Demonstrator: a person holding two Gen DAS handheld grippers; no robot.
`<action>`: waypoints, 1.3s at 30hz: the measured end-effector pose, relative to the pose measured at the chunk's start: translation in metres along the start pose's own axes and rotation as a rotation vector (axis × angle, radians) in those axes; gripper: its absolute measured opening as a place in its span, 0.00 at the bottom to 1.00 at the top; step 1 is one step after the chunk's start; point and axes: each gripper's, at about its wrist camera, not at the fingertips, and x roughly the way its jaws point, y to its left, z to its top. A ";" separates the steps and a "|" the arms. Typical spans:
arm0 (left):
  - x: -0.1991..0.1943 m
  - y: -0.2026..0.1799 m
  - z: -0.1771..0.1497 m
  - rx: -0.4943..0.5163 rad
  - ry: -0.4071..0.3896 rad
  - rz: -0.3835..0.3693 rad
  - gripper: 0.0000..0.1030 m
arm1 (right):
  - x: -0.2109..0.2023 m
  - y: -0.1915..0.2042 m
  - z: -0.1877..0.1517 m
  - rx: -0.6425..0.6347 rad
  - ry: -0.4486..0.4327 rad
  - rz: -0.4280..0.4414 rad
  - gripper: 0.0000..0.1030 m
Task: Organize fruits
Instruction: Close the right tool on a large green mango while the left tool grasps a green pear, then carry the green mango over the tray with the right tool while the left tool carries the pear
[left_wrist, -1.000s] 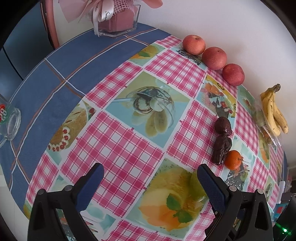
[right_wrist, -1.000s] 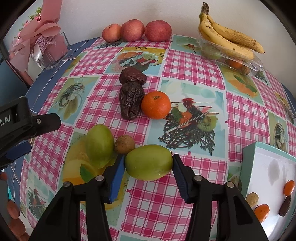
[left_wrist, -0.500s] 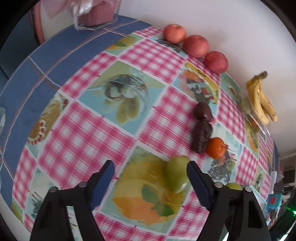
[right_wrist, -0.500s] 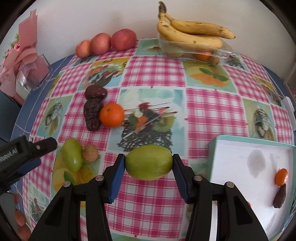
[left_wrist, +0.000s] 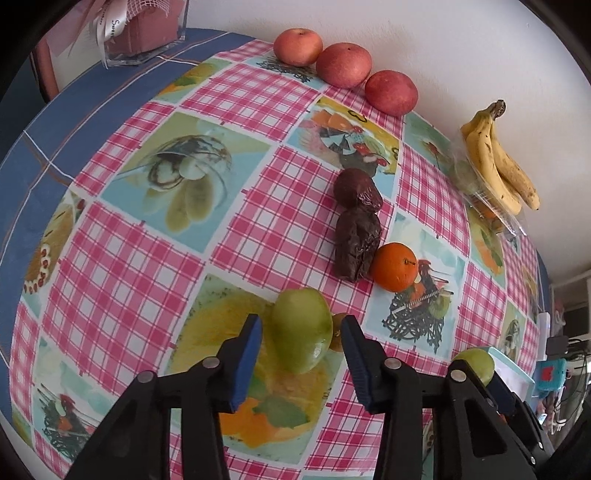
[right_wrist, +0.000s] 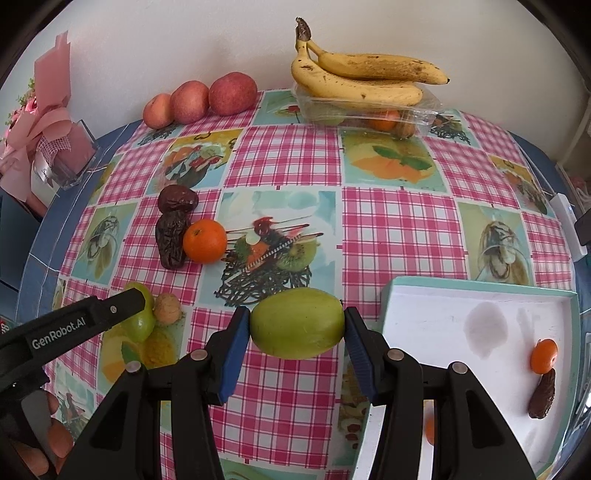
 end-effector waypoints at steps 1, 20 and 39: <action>0.000 0.000 0.000 -0.001 -0.002 0.001 0.47 | -0.001 0.000 0.000 0.001 -0.001 0.001 0.51; 0.004 0.000 -0.001 0.008 -0.001 0.006 0.37 | -0.014 -0.004 0.003 0.006 -0.029 0.011 0.51; -0.054 -0.009 0.007 0.007 -0.117 -0.013 0.37 | -0.039 -0.021 0.007 0.042 -0.073 0.011 0.51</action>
